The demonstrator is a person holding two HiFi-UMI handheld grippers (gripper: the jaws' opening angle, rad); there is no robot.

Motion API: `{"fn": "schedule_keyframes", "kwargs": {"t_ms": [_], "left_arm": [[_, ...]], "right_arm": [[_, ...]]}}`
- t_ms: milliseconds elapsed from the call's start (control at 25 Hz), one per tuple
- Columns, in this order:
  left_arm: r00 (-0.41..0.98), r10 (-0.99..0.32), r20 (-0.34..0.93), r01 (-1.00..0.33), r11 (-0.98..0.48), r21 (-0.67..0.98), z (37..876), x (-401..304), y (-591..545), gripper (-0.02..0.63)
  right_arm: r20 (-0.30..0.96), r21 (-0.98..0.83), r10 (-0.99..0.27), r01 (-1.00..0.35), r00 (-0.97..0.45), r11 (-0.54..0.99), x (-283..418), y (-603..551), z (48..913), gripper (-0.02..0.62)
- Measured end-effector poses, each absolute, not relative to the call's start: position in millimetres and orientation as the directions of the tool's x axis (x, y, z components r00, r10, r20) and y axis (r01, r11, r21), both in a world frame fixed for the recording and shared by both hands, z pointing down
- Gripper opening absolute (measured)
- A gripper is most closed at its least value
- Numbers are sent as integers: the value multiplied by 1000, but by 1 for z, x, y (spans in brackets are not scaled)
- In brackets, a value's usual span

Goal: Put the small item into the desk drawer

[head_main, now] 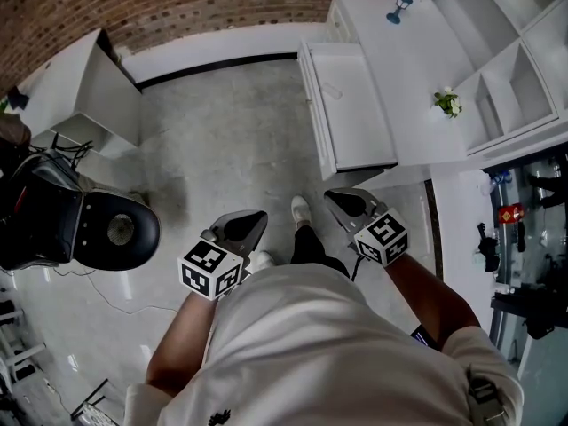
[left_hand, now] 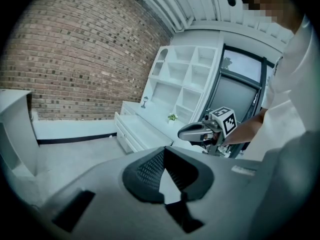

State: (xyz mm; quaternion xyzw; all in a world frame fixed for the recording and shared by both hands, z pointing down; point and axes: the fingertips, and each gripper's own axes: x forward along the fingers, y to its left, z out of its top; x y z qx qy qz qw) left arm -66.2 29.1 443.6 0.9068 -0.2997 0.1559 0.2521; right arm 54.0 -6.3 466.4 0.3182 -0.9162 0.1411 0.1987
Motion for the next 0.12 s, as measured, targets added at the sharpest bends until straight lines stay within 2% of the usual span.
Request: {"fn": "schedule_keyframes", "kwargs": {"t_ms": [120], "left_arm": [[772,-465,433,-622,-691,368,444,-64,28,6]], "right_arm": [[457,-131,-524,-637,-719,760,56,-8,466,12]]}}
